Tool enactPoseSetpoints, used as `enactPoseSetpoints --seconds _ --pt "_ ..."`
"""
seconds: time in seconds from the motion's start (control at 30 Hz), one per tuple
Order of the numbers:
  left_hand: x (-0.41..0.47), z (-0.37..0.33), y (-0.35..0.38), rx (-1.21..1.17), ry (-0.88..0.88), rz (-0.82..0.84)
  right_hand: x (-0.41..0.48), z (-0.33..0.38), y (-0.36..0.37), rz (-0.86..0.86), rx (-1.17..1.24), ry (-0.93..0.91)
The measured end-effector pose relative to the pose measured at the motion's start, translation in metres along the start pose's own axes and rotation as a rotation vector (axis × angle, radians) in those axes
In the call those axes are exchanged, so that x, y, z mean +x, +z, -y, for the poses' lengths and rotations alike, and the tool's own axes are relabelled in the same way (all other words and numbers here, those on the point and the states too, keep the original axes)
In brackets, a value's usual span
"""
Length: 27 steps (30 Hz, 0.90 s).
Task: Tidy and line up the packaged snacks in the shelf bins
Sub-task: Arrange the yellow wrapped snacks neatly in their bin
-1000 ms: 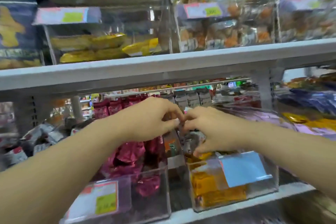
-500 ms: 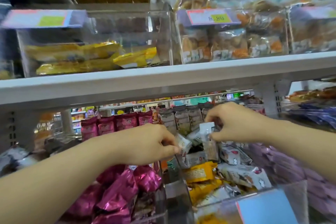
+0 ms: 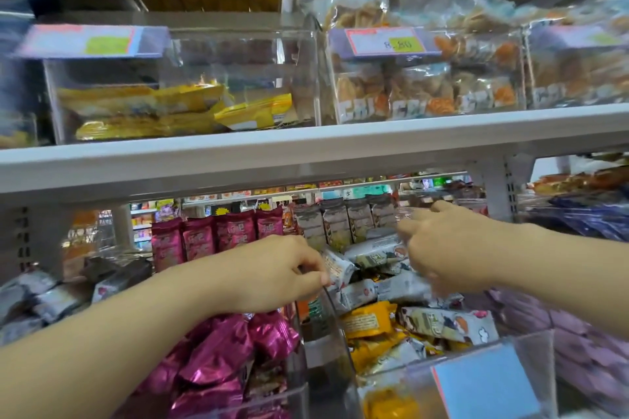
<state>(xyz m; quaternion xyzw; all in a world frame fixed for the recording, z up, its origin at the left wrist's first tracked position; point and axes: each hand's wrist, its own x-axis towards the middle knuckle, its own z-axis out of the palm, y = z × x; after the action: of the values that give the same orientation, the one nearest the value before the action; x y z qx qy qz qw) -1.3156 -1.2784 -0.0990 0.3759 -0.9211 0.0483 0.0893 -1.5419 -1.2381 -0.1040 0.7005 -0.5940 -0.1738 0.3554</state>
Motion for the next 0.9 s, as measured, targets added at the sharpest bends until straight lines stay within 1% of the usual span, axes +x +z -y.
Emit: enactPoseSetpoints --seconds 0.07,0.1,0.17,0.2,0.27,0.3,0.33,0.4,0.5,0.57,0.73,0.8,0.9 --pt "0.001 -0.001 0.001 0.018 0.005 -0.007 -0.007 0.0 -0.004 -0.009 0.034 -0.013" --pt "0.001 -0.001 0.001 0.019 0.004 -0.008 -0.009 0.002 -0.006 -0.064 0.077 -0.031" --pt "0.0 -0.002 0.001 0.013 0.003 -0.008 -0.006 0.013 -0.008 -0.214 0.263 -0.091" --pt "0.0 -0.003 0.001 0.012 0.003 -0.01 -0.003 0.019 -0.007 -0.244 0.387 -0.139" --pt "-0.001 -0.003 0.001 0.013 0.001 -0.016 0.006 0.029 -0.001 -0.173 0.564 -0.222" --pt "-0.001 -0.003 0.001 0.013 -0.001 -0.017 0.01 0.031 0.002 -0.119 0.585 -0.233" --pt "-0.001 -0.002 0.001 0.012 -0.003 -0.018 0.013 0.033 0.006 -0.077 0.571 -0.232" --pt "-0.001 -0.002 0.002 0.004 -0.005 -0.021 0.018 0.036 0.01 -0.051 0.49 -0.216" --pt "-0.001 -0.001 0.003 -0.004 -0.001 -0.025 0.024 0.041 0.012 -0.09 0.326 -0.229" --pt "-0.001 0.0 0.004 -0.015 0.001 -0.028 0.025 0.042 0.011 -0.095 0.3 -0.253" --pt "-0.002 0.0 0.005 -0.031 0.004 -0.034 0.029 0.04 0.008 0.067 0.607 -0.288" --pt "-0.002 0.0 0.005 -0.029 0.002 -0.035 0.033 0.041 0.005 0.116 0.647 -0.266" --pt "-0.003 -0.001 0.005 -0.022 -0.004 -0.037 0.04 0.045 0.005 0.143 0.661 -0.195"
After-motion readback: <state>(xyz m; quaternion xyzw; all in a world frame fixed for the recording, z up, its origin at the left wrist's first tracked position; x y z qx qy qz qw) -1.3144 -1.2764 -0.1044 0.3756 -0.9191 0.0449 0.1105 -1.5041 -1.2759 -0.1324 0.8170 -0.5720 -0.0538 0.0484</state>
